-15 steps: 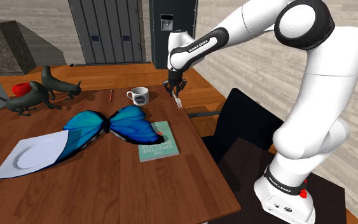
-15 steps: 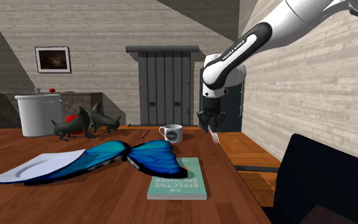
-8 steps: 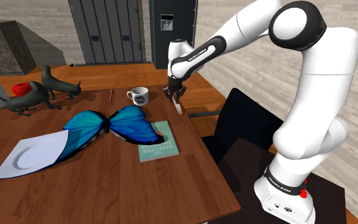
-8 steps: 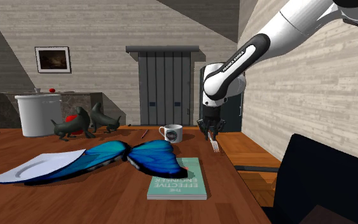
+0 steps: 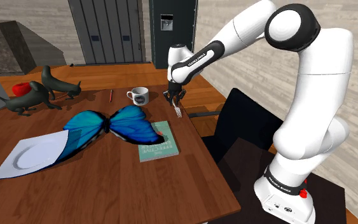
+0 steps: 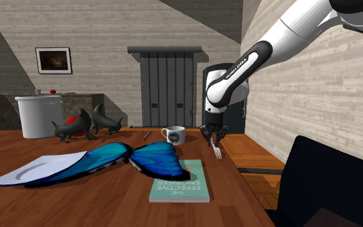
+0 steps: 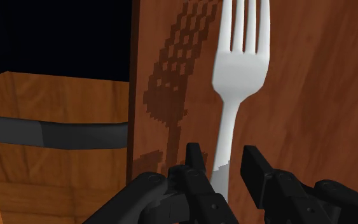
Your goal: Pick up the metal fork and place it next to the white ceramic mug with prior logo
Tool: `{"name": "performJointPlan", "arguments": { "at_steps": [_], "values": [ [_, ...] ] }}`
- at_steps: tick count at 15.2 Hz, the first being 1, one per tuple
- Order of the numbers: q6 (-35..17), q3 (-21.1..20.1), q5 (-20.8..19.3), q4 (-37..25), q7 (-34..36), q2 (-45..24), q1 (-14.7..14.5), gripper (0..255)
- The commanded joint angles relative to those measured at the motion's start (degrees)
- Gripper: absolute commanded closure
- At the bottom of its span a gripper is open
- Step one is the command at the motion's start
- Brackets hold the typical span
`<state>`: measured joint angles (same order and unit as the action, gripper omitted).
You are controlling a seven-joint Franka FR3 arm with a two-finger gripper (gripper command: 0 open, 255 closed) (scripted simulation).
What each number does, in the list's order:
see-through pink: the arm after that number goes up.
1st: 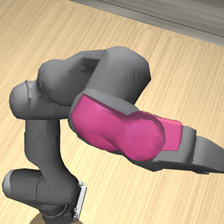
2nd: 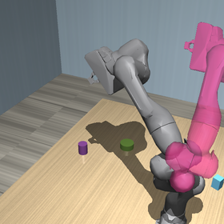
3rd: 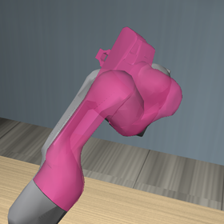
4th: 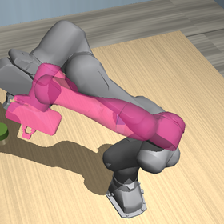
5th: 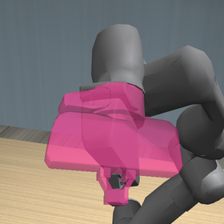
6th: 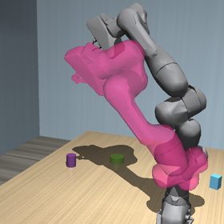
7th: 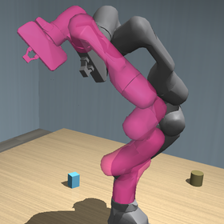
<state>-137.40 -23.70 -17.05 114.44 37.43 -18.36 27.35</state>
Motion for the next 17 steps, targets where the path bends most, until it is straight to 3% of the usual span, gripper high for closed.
{"name": "performJointPlan", "arguments": {
  "at_steps": [1,3,4,9,13,17],
  "values": [
    [0.0,0.0,0.0,0.0,0.0,0.0,0.0,255],
    [0.0,0.0,0.0,0.0,0.0,0.0,0.0,255],
    [0.0,0.0,0.0,0.0,0.0,0.0,0.0,0],
    [0.0,0.0,0.0,0.0,0.0,0.0,0.0,0],
    [5.4,-1.6,3.6,-0.8,-2.4,5.2,1.0,0],
    [5.4,-1.6,3.6,-0.8,-2.4,5.2,1.0,0]
  ]
}}
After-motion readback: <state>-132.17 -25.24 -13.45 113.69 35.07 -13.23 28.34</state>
